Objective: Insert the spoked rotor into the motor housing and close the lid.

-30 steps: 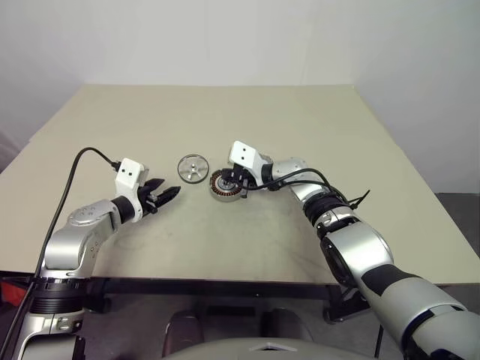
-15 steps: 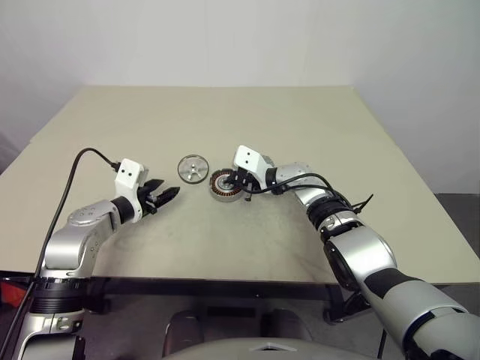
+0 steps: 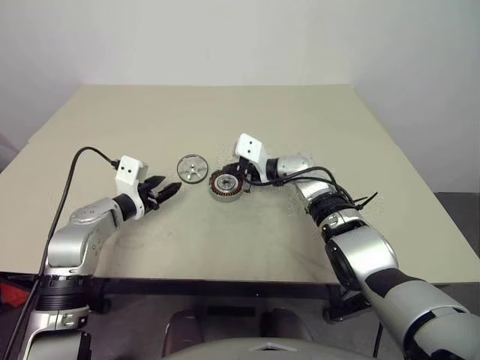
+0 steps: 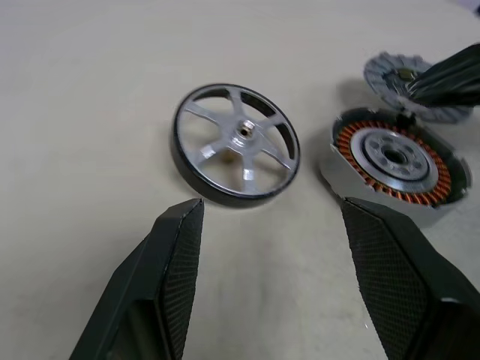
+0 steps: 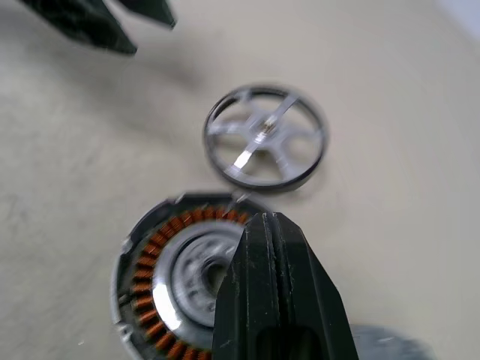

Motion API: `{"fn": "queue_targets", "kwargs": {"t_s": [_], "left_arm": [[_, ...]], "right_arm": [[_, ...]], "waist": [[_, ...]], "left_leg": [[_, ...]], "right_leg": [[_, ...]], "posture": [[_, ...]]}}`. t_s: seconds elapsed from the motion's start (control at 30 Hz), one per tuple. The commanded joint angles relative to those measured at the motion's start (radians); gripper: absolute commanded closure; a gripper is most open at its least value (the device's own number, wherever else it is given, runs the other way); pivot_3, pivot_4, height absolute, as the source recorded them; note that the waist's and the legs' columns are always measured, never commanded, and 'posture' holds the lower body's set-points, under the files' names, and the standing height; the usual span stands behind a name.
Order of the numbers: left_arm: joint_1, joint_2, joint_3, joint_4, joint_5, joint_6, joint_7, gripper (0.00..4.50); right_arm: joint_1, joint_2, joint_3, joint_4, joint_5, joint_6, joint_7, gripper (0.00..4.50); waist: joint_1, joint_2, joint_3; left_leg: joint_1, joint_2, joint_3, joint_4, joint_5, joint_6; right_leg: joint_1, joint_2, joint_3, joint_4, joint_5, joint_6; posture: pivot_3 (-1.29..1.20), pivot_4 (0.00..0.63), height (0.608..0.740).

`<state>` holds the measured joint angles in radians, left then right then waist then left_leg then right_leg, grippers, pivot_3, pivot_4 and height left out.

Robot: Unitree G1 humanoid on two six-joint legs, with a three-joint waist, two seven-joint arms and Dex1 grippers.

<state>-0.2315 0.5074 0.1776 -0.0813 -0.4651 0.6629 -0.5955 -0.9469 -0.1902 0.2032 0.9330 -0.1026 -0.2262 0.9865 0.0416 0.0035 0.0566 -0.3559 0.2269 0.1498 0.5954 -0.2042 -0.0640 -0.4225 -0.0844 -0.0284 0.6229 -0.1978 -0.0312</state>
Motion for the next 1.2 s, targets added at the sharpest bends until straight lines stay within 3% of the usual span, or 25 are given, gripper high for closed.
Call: {"fn": "queue_targets", "kwargs": {"t_s": [0.03, 0.63, 0.9, 1.2], "left_arm": [[-0.028, -0.002, 0.051, 0.011, -0.020, -0.001, 0.023, 1.41], [-0.237, -0.136, 0.161, 0.352, -0.086, 0.089, 0.189, 1.41], [-0.316, -0.126, 0.097, 0.501, -0.020, 0.174, 0.232, 1.41], [-0.325, -0.187, 0.080, 0.443, -0.090, 0.243, 0.125, 1.41]], "right_arm": [[-0.005, -0.023, -0.034, -0.104, 0.049, 0.032, 0.013, 4.49], [0.042, -0.089, -0.065, -0.254, 0.098, 0.143, -0.042, 4.49], [0.038, -0.092, -0.070, -0.259, 0.111, 0.136, -0.061, 4.49], [0.079, -0.125, -0.058, -0.326, 0.160, 0.173, 0.046, 4.49]], "waist": [[0.000, 0.000, 0.000], [0.002, -0.002, 0.001], [0.004, -0.002, 0.001], [0.034, -0.002, 0.001]], "left_leg": [[0.000, 0.000, 0.000, 0.000, 0.000, 0.000], [0.000, -0.001, 0.000, 0.000, 0.000, 0.000], [-0.001, -0.001, 0.000, 0.000, 0.000, 0.000], [-0.002, -0.003, 0.000, 0.000, 0.000, 0.001]], "right_leg": [[0.000, 0.000, 0.000, 0.000, 0.000, 0.000], [0.000, 0.000, 0.000, 0.000, 0.000, 0.000], [0.000, 0.000, 0.000, -0.001, 0.000, 0.000], [0.001, -0.003, 0.000, -0.002, 0.000, 0.000]], "posture": [[0.00, 0.000, 0.740], [0.00, 0.000, 0.740], [0.00, 0.000, 0.740], [0.00, 0.000, 0.740]]}}
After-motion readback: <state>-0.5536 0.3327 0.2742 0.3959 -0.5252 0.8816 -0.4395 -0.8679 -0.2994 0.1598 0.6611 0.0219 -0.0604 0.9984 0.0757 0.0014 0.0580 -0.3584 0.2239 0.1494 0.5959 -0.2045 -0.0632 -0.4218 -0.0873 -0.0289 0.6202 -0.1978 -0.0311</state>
